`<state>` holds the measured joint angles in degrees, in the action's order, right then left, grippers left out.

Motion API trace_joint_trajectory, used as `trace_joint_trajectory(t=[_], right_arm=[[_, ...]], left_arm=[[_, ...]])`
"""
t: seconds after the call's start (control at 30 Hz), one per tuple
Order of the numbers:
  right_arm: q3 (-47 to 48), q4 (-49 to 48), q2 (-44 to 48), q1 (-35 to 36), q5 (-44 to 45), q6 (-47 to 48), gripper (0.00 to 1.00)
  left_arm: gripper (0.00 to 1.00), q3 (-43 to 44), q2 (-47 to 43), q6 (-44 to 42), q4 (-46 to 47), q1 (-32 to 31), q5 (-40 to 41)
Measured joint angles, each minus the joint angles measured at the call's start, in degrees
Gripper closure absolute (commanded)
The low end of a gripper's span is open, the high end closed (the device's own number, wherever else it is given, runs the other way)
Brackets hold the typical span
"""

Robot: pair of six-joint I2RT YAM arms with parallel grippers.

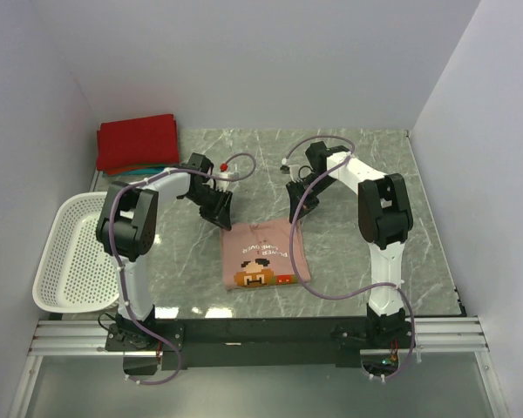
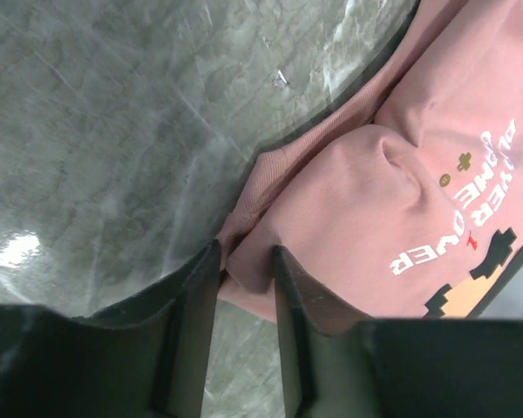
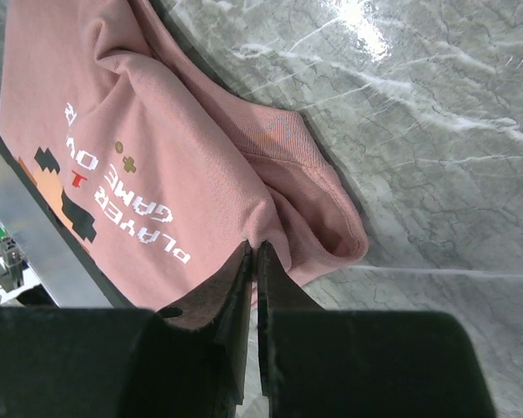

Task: Fold and stack the t-shirts
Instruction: Fold the tshirt

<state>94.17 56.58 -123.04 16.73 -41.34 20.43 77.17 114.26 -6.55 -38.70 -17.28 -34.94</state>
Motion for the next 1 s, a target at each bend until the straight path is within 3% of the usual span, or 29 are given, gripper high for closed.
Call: trace_joint_trajectory(t=[0.07,0.17,0.57,0.9,1.0], right_arm=[[0.00,0.00,0.00,0.00,0.02,0.00,0.94],[-0.04,0.00,0.00,-0.17,0.02,-0.07,0.98],[-3.34,-2.84,1.44,-5.25,1.07,-1.75,1.00],[-0.70,-8.63,0.55,-5.53,1.11,-7.06,1.00],[-0.68,-11.50,0.39,-5.53,1.60,-9.14,0.98]], left_arm=[[0.87,0.00,0.02,0.15,-0.17,0.00,-0.37],[0.99,-0.13,-0.13,0.15,-0.11,0.00,-0.76],[0.99,-2.78,-8.70,-0.31,2.10,1.79,3.72],[0.99,0.90,-2.89,-0.66,5.70,2.29,7.78],[0.94,2.78,-0.59,-1.03,6.40,2.67,8.68]])
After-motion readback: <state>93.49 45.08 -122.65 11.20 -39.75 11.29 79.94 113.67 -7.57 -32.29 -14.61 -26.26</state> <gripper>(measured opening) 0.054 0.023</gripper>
